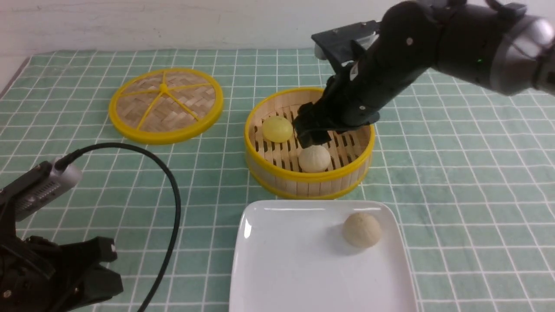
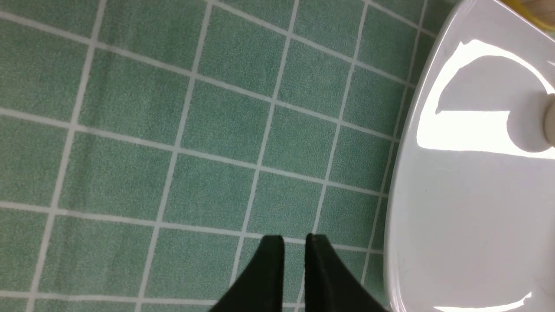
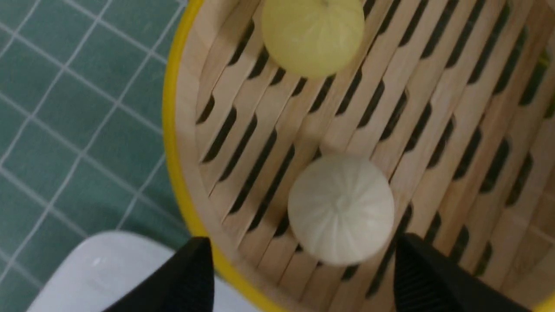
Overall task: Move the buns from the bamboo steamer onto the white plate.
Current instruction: 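Reach toward a bun in the bamboo steamer with the right gripper, then move the steamed bun from the bamboo steamer onto the white plate with the right gripper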
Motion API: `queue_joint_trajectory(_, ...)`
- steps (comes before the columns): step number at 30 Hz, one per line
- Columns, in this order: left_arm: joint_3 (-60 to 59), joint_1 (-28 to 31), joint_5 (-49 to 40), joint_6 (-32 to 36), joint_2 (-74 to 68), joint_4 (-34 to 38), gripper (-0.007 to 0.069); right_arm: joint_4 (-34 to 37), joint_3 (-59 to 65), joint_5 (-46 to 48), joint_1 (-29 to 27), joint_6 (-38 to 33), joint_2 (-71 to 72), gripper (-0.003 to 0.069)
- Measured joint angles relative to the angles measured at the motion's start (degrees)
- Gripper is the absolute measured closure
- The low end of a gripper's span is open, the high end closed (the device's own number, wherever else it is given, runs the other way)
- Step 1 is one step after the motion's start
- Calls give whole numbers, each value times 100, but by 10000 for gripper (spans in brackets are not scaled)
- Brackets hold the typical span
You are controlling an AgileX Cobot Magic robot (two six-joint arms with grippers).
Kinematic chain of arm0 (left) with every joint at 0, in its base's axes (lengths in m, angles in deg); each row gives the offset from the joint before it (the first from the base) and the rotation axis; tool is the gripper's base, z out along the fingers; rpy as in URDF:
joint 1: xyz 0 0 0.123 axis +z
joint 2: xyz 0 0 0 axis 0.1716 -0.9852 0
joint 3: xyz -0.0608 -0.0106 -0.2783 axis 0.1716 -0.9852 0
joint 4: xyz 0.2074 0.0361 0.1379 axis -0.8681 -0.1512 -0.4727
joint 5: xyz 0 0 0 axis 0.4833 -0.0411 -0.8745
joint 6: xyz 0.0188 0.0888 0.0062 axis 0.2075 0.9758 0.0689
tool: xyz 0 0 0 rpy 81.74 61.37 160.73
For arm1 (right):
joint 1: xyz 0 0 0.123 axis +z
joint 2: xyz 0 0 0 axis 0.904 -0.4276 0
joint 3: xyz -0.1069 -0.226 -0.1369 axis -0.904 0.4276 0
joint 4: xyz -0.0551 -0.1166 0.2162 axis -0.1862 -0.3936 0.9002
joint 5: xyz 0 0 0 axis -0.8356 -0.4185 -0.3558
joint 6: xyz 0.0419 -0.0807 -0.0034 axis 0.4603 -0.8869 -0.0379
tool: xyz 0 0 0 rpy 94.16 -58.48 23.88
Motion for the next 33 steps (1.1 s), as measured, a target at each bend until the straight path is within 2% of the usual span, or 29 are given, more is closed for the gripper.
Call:
queue_joint_trajectory(4,0,0,2,0,0,-27,517,-239,-5,-526,0,0,-511,228)
queue_joint_trajectory(11,7,0,14,0,0,-92,510,-586,-17,-609,0,2,-798,439)
queue_joint_trajectory(12,7,0,14,0,0,-92,510,-595,-28,-574,0,2,-773,508)
queue_joint_trajectory(13,7,0,14,0,0,-92,509,-598,-34,-566,0,2,-761,508)
queue_joint_trajectory(14,7,0,14,0,0,-99,507,-603,-76,-414,0,2,-703,597)
queue_joint_trajectory(15,7,0,14,0,0,-103,506,-603,-106,-295,0,7,-640,627)
queue_joint_trajectory(16,7,0,14,0,0,-105,506,-603,-111,-295,0,7,-625,627)
queue_joint_trajectory(20,7,0,14,0,0,-113,500,-552,-132,748,0,1,19,636)
queue_joint_trajectory(24,7,0,14,0,0,-113,497,-290,-99,2197,0,23,907,636)
queue_joint_trajectory(25,7,0,14,0,0,-117,496,-11,84,2507,17,70,1233,636)
queue_joint_trajectory(29,7,0,14,0,0,-117,496,510,868,2708,241,-9,1633,636)
queue_joint_trajectory(33,7,0,14,0,0,-134,496,657,2124,1905,710,-98,1601,630)
